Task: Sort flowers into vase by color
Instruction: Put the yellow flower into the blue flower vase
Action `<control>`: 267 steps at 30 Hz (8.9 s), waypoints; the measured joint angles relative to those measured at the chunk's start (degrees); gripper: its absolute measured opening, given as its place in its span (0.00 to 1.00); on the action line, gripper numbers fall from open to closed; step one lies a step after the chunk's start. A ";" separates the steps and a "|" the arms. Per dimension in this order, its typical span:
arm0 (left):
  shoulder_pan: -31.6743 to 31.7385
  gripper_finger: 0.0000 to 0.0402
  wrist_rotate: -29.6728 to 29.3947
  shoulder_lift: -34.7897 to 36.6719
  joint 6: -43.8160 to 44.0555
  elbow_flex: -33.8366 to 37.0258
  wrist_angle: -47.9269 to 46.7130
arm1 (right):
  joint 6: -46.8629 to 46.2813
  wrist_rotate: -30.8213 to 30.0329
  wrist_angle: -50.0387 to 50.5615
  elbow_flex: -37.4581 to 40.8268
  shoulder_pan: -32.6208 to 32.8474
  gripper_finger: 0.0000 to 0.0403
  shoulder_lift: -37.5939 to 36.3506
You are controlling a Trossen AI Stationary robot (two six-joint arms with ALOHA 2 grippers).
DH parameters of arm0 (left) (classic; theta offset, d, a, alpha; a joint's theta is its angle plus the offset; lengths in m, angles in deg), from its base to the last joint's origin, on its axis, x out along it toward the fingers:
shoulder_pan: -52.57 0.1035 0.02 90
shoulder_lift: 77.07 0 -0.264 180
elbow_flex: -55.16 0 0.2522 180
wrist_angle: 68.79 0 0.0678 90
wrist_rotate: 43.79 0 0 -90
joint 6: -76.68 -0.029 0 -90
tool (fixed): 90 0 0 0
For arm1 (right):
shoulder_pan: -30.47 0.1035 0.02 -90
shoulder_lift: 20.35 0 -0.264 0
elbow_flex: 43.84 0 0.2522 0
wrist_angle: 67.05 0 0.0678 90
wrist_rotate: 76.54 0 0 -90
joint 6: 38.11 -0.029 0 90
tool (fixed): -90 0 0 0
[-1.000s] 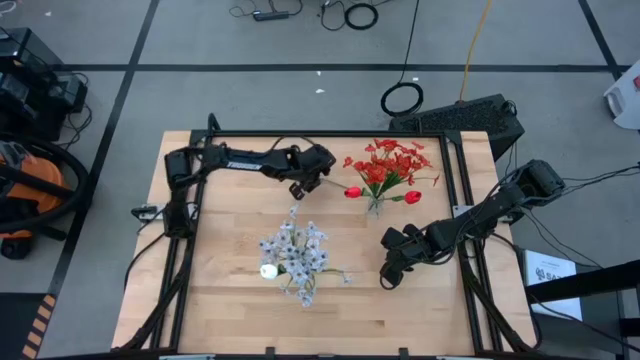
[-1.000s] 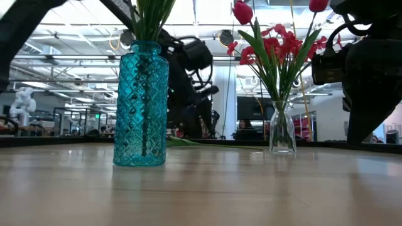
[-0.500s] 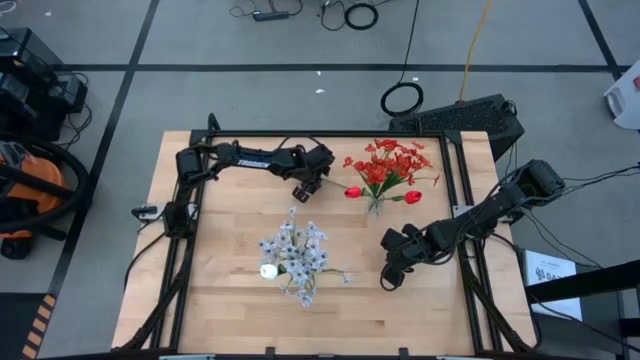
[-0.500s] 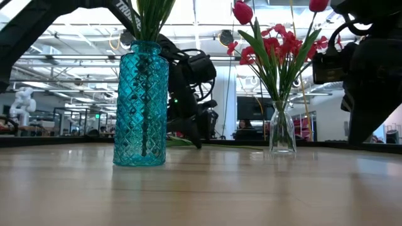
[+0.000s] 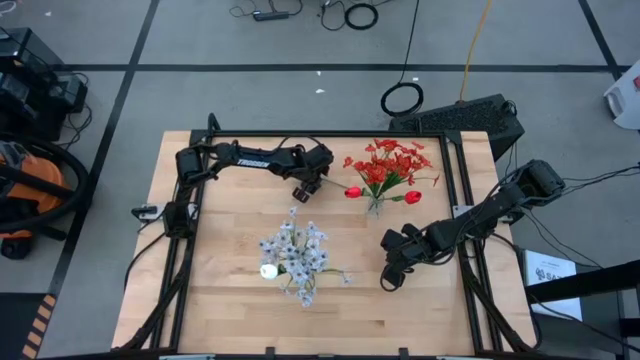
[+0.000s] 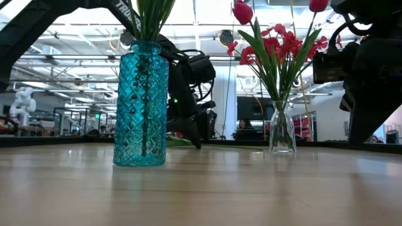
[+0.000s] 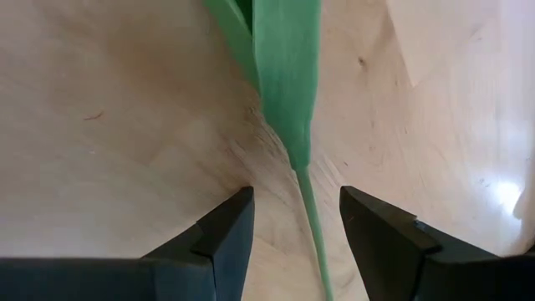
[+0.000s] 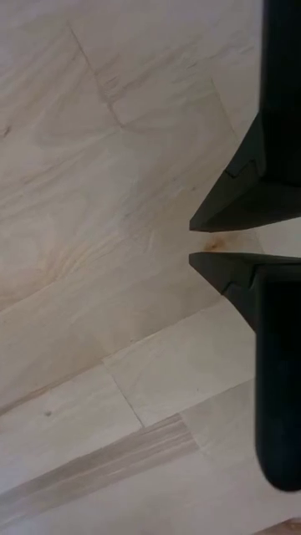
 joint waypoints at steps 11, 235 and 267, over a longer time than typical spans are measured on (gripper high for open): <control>3.56 0.47 10.72 -0.13 0.00 0.02 -3.22 | 0.06 0.00 0.00 0.00 0.00 0.11 0.00; -56.58 0.00 -25.82 55.23 -121.44 37.40 41.93 | 23.76 -18.10 -46.26 -7.67 6.53 0.49 19.91; -51.18 0.00 -20.88 52.02 -112.60 37.40 41.84 | 38.05 -12.11 -68.17 -12.29 -1.75 0.70 32.98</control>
